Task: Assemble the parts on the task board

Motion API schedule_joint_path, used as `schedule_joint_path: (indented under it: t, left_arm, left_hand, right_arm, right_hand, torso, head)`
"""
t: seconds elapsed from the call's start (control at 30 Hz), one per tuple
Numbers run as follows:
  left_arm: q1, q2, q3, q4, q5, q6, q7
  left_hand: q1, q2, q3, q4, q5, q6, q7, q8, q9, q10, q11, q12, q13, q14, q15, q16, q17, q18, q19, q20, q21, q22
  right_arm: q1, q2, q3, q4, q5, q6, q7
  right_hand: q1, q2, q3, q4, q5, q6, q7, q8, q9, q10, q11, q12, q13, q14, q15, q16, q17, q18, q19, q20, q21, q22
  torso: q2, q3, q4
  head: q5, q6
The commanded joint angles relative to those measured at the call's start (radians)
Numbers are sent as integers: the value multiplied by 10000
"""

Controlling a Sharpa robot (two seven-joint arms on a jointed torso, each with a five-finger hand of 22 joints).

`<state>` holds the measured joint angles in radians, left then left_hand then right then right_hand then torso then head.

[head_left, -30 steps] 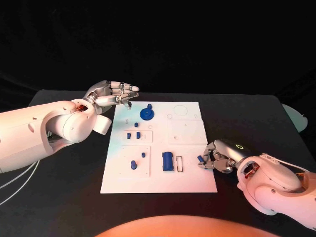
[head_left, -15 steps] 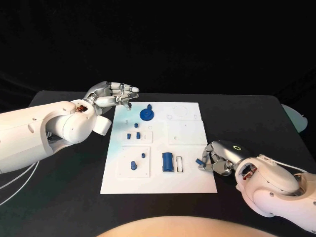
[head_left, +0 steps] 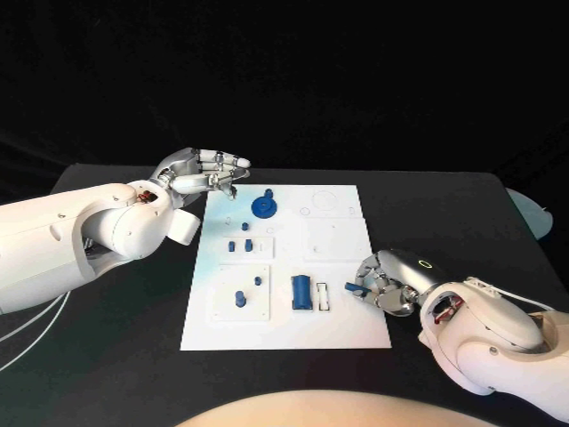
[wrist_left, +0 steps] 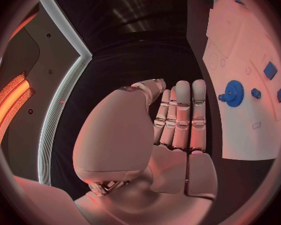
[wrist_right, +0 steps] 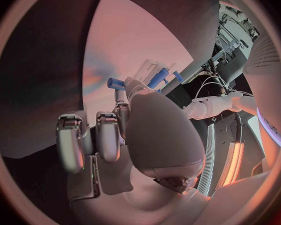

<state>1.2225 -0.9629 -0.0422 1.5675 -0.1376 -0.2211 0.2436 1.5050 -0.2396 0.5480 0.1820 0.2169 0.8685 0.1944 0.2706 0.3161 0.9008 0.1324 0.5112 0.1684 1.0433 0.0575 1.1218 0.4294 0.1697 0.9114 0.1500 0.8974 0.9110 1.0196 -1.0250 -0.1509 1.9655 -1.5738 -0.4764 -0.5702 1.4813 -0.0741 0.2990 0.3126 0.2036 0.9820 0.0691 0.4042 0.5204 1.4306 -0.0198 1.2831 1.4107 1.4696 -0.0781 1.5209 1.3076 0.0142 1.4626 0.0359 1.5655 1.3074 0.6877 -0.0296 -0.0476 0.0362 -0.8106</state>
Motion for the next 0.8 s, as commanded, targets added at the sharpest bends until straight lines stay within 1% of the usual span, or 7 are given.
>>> schedule_joint_path:
  t: [0.03,0.07,0.1,0.23,0.27,0.53,0.8]
  left_arm:
    - [5,16,6,32,43,170,28]
    - [5,16,6,32,43,170,28]
    - [5,16,6,32,43,171,28]
    - [5,16,6,41,43,180,26]
    - [5,16,6,42,43,181,25]
    - [5,29,6,53,43,214,13]
    - [6,31,7,64,43,243,-9]
  left_hand:
    - [-72,13,37,-4,12,-8,6,-28,12,-67,-14,39,-9,-8,-24,-49,-11,149,42,-14,-38,-17]
    - [-72,13,37,-4,12,-8,6,-28,12,-67,-14,39,-9,-8,-24,-49,-11,149,42,-14,-38,-17]
    - [-72,13,37,-4,12,-8,6,-28,12,-67,-14,39,-9,-8,-24,-49,-11,149,42,-14,-38,-17]
    - [-72,13,37,-4,12,-8,6,-28,12,-67,-14,39,-9,-8,-24,-49,-11,149,42,-14,-38,-17]
    - [-72,13,37,-4,12,-8,6,-28,12,-67,-14,39,-9,-8,-24,-49,-11,149,42,-14,-38,-17]
    - [-72,13,37,-4,12,-8,6,-28,12,-67,-14,39,-9,-8,-24,-49,-11,149,42,-14,-38,-17]
    - [-72,21,51,-17,14,-12,8,-30,14,-78,-14,47,-15,-9,-25,-47,-20,150,47,-15,-41,-17]
  right_arm:
    - [29,89,-2,90,833,-466,23]
    - [34,108,-1,96,876,-491,30]
    - [38,129,-1,100,916,-517,38]
    - [54,285,1,78,1139,-599,85]
    - [55,331,1,58,1195,-594,95]
    - [-29,843,-1,-228,1813,-356,184]
    - [-170,1245,-3,-521,2106,-205,158]
  right_hand:
    - [-570,-393,1742,-372,43,49,-47,358,393,46,71,15,-467,814,37,55,1645,-142,1082,0,53,2634]
    - [-570,-393,1742,-372,43,49,-47,358,393,46,71,15,-467,814,37,55,1645,-142,1082,0,53,2634]
    - [-948,-653,2425,-516,18,13,-50,468,510,60,73,9,-461,815,39,55,1648,-142,1082,-1,53,2634]
    - [-1089,-710,2597,-580,12,-2,-53,503,548,63,79,4,-461,813,40,50,1639,-142,1082,1,53,2634]
    - [-1288,-781,2805,-675,0,-29,-48,544,598,67,84,1,-458,814,43,51,1644,-142,1082,1,53,2634]
    - [-1801,-871,2951,-641,-29,-29,-46,596,654,83,89,21,-436,815,50,50,1643,-142,1082,10,53,2634]
    - [-2780,-1021,2884,-341,46,87,-60,646,680,143,87,133,-345,820,50,58,1660,-142,1082,11,53,2634]
  torso:
    - [11,-1,5]
    - [9,-2,1]
    - [8,-5,3]
    - [2,-8,6]
    - [6,-3,3]
    - [12,6,11]
    - [12,9,6]
  head:
    - [-1,-1]
    - [0,-2]
    - [1,-6]
    - [-2,-15]
    - [-8,-26]
    - [-10,-44]
    - [10,-45]
